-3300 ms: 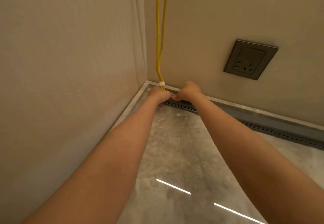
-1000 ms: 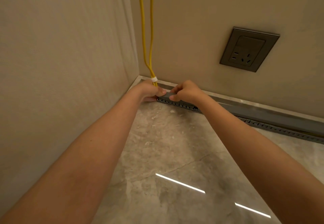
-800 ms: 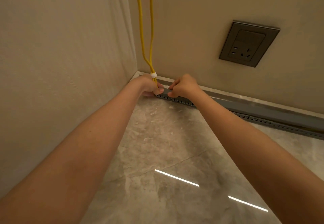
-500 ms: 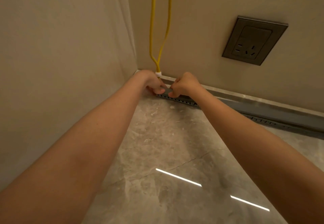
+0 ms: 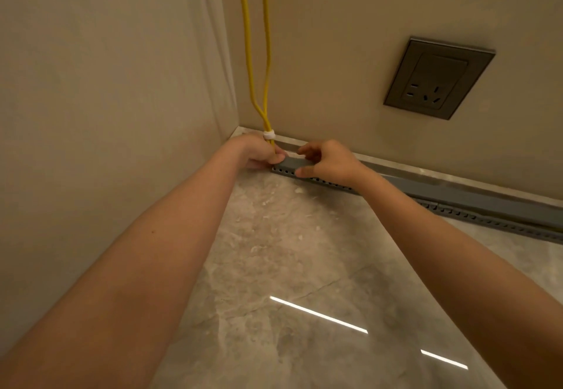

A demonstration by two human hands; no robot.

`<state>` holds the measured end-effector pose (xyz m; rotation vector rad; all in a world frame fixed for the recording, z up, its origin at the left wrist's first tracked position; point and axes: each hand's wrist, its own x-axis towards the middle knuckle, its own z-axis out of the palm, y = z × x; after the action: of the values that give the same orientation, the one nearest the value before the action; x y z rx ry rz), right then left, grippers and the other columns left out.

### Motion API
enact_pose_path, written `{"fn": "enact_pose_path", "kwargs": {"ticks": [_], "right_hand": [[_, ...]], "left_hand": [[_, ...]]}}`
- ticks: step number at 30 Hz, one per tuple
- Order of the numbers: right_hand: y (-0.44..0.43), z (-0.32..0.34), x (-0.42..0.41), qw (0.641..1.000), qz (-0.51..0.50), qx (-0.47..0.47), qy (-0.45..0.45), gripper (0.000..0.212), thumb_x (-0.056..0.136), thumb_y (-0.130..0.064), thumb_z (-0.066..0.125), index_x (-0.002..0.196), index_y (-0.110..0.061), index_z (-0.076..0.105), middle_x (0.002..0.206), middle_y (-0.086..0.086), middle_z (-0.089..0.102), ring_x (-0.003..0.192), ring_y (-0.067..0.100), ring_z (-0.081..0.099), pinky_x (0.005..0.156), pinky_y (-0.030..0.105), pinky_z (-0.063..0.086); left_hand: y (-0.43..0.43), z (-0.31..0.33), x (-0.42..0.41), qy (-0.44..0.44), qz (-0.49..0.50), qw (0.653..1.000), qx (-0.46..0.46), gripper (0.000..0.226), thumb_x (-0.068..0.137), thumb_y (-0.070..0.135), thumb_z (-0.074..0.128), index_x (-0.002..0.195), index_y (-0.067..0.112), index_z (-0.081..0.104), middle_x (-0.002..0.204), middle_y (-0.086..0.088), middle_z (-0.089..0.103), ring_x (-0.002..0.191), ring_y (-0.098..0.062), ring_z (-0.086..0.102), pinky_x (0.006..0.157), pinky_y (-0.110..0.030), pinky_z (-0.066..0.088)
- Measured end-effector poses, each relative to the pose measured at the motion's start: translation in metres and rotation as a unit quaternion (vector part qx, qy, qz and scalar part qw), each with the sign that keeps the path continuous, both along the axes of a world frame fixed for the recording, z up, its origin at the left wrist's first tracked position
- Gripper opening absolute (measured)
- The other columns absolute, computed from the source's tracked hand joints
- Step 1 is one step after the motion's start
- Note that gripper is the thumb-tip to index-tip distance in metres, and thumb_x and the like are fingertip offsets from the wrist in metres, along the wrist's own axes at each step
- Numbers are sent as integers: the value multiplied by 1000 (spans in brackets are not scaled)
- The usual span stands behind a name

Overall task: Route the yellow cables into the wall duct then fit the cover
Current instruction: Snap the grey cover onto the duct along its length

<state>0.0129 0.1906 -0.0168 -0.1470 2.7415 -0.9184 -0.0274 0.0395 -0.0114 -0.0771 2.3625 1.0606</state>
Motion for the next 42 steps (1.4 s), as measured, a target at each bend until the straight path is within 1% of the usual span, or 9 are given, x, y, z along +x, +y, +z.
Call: {"fn": "enact_pose_path", "kwargs": {"ticks": [2, 7, 11, 14, 18, 21, 27, 35, 42], "right_hand": [[4, 1, 6, 999, 22, 37, 11, 61, 79, -18, 73, 135, -13, 51, 128, 12, 60, 115, 24, 58, 93, 28, 45], [20, -2, 18, 993, 26, 100, 50, 54, 82, -10, 67, 134, -11, 52, 128, 12, 61, 114, 27, 58, 93, 28, 45], [19, -6, 20, 993, 14, 87, 74, 49, 84, -11, 66, 131, -8, 55, 128, 12, 62, 116, 28, 57, 97, 30, 44], [13, -9, 15, 992, 13, 89, 85, 48, 84, -12, 66, 131, -8, 56, 127, 13, 62, 116, 29, 57, 97, 32, 45], [1, -11, 6, 991, 14, 78, 106, 38, 82, -9, 64, 120, -8, 64, 117, 16, 68, 107, 32, 60, 84, 30, 47], [-8, -13, 5, 990, 30, 63, 122, 41, 80, -5, 63, 121, -6, 62, 120, 17, 66, 108, 34, 61, 77, 26, 43], [30, -12, 23, 983, 10, 113, 146, 66, 75, -8, 63, 138, -13, 45, 131, 13, 56, 121, 30, 51, 101, 36, 43], [83, -8, 49, 973, -76, 168, 142, 51, 80, -17, 67, 129, -16, 53, 128, 8, 59, 118, 28, 53, 96, 35, 44], [80, -13, 46, 966, -134, 151, 160, 46, 79, -18, 72, 123, -11, 60, 123, 11, 62, 114, 30, 55, 94, 35, 44]], "left_hand": [[0, 1, 2, -20, 22, 999, 16, 26, 99, 9, 46, 120, 5, 60, 87, -4, 55, 76, -15, 53, 96, -23, 48], [1, -3, 1, -10, 99, 995, 29, 17, 99, 17, 45, 86, 12, 54, 79, -2, 54, 66, -10, 52, 63, -19, 45], [1, 0, 5, 22, 83, 995, -54, 41, 101, 34, 36, 69, 11, 45, 59, -7, 46, 48, -16, 43, 49, -22, 39], [-1, 11, 13, 165, 8, 956, -244, 35, 100, 31, 37, 98, 6, 61, 89, -16, 68, 71, -31, 62, 75, -29, 48], [11, 17, 21, 342, -142, 901, -226, 26, 90, 18, 51, 110, 4, 61, 116, -17, 63, 111, -33, 57, 87, -34, 45], [22, 4, 25, 312, -232, 904, -179, 46, 81, 9, 62, 125, 8, 49, 127, -14, 55, 119, -30, 51, 96, -33, 42], [25, -14, 19, 317, -206, 900, -215, 47, 84, 8, 63, 129, 11, 51, 133, -13, 55, 123, -30, 51, 97, -35, 43], [16, -13, 7, 335, -198, 856, -340, 32, 90, 0, 49, 121, 4, 54, 127, -19, 51, 116, -36, 54, 93, -44, 47], [31, -9, 19, 375, -205, 818, -384, 45, 88, 6, 54, 132, 6, 44, 132, -17, 44, 123, -35, 46, 101, -45, 41]]}}
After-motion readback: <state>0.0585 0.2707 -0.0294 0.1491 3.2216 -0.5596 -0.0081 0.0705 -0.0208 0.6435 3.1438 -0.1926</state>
